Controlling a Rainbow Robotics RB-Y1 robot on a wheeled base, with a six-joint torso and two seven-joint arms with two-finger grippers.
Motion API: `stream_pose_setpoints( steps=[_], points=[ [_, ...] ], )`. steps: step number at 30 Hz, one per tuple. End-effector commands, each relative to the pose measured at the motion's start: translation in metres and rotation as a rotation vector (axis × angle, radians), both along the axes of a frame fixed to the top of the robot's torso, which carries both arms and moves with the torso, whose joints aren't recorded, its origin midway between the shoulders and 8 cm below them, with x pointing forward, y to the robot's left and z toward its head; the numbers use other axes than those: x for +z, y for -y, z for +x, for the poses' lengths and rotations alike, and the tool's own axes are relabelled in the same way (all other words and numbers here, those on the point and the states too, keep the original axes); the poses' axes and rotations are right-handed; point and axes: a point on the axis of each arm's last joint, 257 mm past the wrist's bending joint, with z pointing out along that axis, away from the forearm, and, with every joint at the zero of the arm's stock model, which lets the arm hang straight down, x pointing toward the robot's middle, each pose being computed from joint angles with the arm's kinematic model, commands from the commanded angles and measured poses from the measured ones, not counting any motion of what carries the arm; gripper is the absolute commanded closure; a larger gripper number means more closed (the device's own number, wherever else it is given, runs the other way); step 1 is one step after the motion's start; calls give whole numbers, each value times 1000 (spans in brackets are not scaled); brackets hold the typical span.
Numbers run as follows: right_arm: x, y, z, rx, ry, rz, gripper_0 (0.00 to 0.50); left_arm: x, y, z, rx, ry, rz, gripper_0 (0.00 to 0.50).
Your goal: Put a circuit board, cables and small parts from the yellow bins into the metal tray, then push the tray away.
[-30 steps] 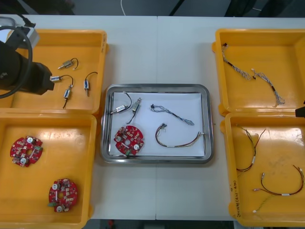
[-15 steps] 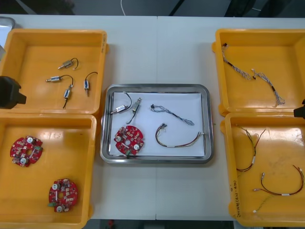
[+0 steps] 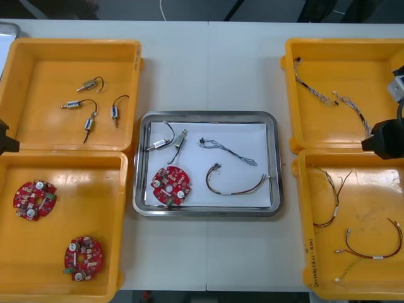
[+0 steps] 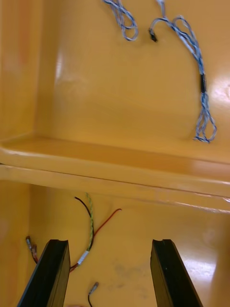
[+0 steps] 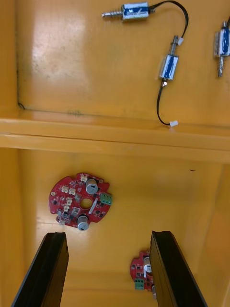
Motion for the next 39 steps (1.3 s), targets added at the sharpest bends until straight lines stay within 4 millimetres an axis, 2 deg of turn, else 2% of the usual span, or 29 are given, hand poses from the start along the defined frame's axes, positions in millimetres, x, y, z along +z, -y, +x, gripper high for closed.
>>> stream_pose_setpoints(
  steps=[1, 6, 7, 9, 16, 17, 18, 21, 33, 37, 39],
  points=[
    [29, -31, 14, 94, 53, -53, 0, -1, -8, -17, 50, -26, -8, 0],
    [31, -67, 19, 199, 50, -81, 0, -9, -1, -20, 33, -49, -16, 0],
    [31, -67, 19, 199, 50, -81, 0, -9, -1, -20, 33, -49, -16, 0],
    [28, -85, 19, 247, 39, -100, 0, -9, 0, -20, 27, -51, -19, 0],
    [22, -124, 17, 360, 21, -162, 0, -11, 1, -20, 14, -54, -11, 0],
    [22, -124, 17, 360, 21, -162, 0, -11, 1, -20, 14, -54, -11, 0],
    [21, -135, 16, 396, 19, -183, 0, -11, 2, -20, 12, -55, -12, 0],
    [22, -151, 16, 445, 24, -216, 0, -12, 2, -20, 7, -57, -10, 0],
    [10, -217, -1, 672, 7, -346, 0, -12, 2, -20, 3, -57, -8, 0],
    [1, -251, -7, 757, -23, -359, 0, -12, 2, -20, 3, -57, -8, 0],
    [1, -258, -8, 774, -28, -361, 0, -12, 2, -20, 3, -57, -8, 0]
  ],
)
